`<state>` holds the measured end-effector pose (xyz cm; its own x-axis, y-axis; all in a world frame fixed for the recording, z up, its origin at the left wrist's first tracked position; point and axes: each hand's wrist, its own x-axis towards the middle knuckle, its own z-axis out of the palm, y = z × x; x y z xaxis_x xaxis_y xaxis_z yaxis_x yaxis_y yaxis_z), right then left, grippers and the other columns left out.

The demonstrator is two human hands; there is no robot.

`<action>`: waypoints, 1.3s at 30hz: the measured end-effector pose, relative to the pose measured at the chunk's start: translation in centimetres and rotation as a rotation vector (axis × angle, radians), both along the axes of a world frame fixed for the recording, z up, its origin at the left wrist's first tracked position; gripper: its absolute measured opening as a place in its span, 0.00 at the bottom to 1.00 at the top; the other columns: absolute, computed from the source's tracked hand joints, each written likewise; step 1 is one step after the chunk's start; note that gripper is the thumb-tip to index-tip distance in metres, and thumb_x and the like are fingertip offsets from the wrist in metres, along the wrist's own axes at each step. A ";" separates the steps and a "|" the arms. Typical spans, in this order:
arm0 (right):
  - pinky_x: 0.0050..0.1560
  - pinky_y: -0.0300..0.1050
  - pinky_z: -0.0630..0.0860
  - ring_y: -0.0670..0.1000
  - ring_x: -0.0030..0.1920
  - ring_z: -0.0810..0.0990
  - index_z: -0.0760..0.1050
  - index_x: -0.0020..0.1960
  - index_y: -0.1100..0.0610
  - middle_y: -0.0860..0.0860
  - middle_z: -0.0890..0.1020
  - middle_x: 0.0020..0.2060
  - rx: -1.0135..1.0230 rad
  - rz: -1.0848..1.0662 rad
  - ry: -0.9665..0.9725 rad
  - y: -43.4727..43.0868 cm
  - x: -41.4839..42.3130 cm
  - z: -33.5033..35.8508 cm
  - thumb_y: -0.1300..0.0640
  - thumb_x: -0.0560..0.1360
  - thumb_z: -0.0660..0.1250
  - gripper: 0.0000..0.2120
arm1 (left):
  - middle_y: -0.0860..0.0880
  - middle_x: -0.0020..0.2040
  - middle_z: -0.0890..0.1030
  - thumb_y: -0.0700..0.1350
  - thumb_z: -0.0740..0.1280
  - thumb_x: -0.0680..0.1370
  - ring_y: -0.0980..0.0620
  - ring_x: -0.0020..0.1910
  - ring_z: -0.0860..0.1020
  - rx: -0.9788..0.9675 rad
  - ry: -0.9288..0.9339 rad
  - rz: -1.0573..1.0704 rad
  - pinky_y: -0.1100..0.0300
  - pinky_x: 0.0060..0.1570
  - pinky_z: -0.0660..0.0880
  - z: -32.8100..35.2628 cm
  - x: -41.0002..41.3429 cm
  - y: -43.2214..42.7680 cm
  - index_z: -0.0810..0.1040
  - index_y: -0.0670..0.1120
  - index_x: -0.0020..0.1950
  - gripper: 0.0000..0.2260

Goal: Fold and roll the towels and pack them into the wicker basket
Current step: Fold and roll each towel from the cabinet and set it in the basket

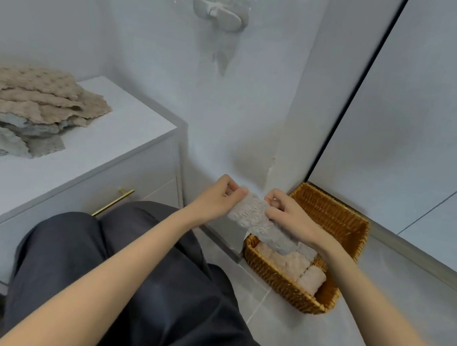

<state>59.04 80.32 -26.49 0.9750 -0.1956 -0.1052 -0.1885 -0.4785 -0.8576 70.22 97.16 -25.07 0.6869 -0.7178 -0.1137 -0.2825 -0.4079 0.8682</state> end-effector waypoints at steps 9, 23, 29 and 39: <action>0.41 0.45 0.63 0.51 0.39 0.66 0.67 0.45 0.57 0.54 0.68 0.38 0.104 -0.342 0.065 -6.2 -6.7 -7.4 0.59 0.78 0.62 0.04 | 0.48 0.63 0.71 0.50 0.56 0.83 0.54 0.57 0.71 0.069 0.095 -0.117 0.69 0.45 0.67 -5.0 -2.8 -6.2 0.64 0.45 0.68 0.16; 0.28 0.39 0.61 0.47 0.28 0.61 0.58 0.36 0.52 0.50 0.62 0.31 0.303 -1.121 0.257 -15.4 -6.4 -21.6 0.60 0.78 0.60 0.15 | 0.58 0.57 0.72 0.50 0.57 0.82 0.58 0.56 0.71 0.146 0.100 -0.213 0.72 0.44 0.65 -12.1 -2.4 -13.2 0.70 0.53 0.62 0.09; 0.47 0.47 0.68 0.50 0.43 0.70 0.62 0.51 0.57 0.50 0.68 0.44 0.204 -1.317 0.264 -18.6 -5.3 -25.2 0.60 0.77 0.59 0.06 | 0.58 0.57 0.72 0.49 0.56 0.82 0.60 0.54 0.71 0.181 0.076 -0.241 0.75 0.41 0.64 -14.0 -1.9 -15.6 0.70 0.50 0.66 0.13; 0.56 0.51 0.73 0.58 0.56 0.75 0.63 0.63 0.62 0.58 0.74 0.56 0.098 -1.333 0.370 -22.6 -2.4 -29.9 0.62 0.79 0.58 0.13 | 0.58 0.56 0.72 0.49 0.56 0.83 0.62 0.52 0.70 0.198 0.082 -0.274 0.74 0.41 0.64 -15.7 -0.5 -19.0 0.69 0.51 0.67 0.14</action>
<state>56.63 57.75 -56.36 -0.0276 -0.9240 -0.3814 -0.6721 0.2996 -0.6772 69.72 78.12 -40.79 0.4547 -0.8326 -0.3163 -0.3374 -0.4897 0.8040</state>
